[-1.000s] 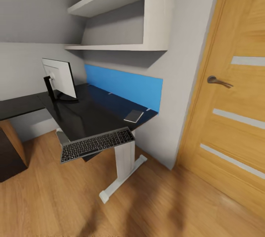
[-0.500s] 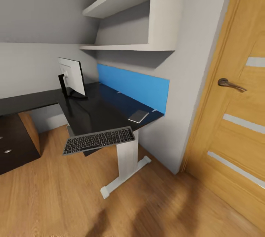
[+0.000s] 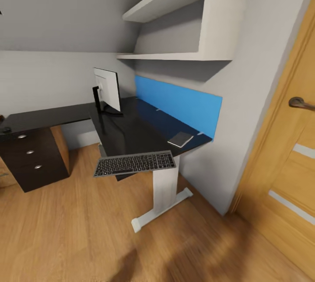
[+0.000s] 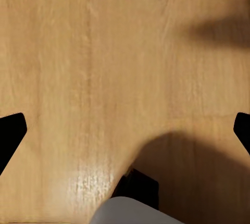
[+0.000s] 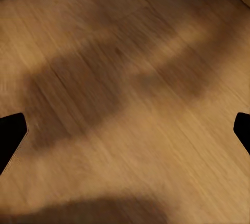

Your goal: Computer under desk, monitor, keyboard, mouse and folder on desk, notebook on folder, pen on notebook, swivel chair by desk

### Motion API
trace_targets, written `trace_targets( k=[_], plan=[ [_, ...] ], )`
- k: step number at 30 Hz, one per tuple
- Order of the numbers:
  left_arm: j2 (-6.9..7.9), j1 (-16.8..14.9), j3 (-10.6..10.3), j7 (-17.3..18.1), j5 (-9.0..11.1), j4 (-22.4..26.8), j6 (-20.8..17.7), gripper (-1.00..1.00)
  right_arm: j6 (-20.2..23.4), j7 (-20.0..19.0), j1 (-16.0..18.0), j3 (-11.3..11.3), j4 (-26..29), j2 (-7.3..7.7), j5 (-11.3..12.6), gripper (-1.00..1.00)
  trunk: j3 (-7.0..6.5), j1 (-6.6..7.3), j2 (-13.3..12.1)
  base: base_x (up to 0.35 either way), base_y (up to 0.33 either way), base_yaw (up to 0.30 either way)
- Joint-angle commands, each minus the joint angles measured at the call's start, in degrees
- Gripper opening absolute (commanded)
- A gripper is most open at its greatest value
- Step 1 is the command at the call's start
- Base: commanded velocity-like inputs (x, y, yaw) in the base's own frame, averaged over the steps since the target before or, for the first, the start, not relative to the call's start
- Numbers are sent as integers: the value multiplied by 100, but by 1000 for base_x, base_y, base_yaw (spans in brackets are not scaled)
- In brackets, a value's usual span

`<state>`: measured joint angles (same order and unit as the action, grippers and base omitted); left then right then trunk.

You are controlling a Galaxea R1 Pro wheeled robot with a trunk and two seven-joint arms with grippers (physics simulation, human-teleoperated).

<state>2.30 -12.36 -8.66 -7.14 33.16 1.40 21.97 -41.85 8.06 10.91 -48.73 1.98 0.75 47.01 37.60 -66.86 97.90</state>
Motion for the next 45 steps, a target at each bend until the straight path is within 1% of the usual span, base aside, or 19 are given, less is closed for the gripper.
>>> trace_targets(
  k=[1, 8, 18, 36, 45],
  plan=[
    [-1, -3, -48, -33, 15, 0, 9, 100, -2, 56, -1, -49, 13, 4, 1, 100, 5, 1, 2, -18, -18, 278],
    [-1, -3, -48, -34, 21, 0, 9, 100, -7, 56, -1, -49, 13, 4, 1, 100, 5, 1, 2, -128, -126, 278],
    [-1, -3, -48, -33, 16, 0, 9, 100, 1, 56, -1, -49, 13, 4, 1, 100, 5, 1, 2, -217, -234, 278],
    [-1, -3, -48, -77, 15, 0, 9, 100, 10, 56, -1, -49, 13, 4, 1, 100, 5, 1, 2, -206, -278, 278],
    [-1, -3, -54, -77, 7, 0, 9, 100, 10, 56, -1, -49, 13, 4, 1, 100, 5, 1, 2, -65, -323, 278]
  ],
)
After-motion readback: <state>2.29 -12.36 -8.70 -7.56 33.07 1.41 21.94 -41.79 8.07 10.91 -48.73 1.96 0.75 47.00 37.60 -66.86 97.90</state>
